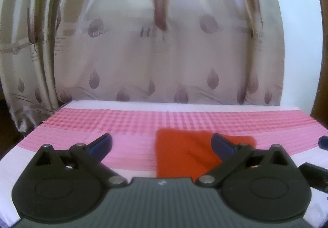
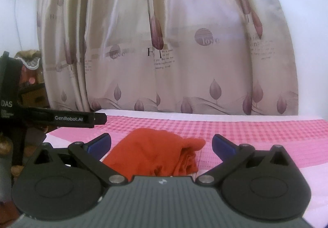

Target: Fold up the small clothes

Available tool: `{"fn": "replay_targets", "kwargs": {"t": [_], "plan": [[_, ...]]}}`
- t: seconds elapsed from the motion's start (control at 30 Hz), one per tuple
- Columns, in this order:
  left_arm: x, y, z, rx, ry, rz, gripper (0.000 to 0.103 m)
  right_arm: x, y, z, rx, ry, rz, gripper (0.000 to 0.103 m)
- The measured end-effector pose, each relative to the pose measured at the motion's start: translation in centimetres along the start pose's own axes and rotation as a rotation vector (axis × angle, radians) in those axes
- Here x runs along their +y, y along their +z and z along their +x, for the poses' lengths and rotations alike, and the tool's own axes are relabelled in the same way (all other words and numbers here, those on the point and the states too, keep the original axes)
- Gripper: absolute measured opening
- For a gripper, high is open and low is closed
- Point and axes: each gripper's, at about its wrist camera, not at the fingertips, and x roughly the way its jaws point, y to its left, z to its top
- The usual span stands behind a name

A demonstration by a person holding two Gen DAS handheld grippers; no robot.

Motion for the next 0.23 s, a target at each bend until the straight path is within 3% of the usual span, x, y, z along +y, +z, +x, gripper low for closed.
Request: {"fn": "replay_targets", "kwargs": {"t": [0.23], "plan": [[-0.48, -0.72, 0.05, 0.018, 0.002, 0.010, 0.103, 0.31, -0.17, 0.22, -0.005, -0.065, -0.015, 0.103]]}}
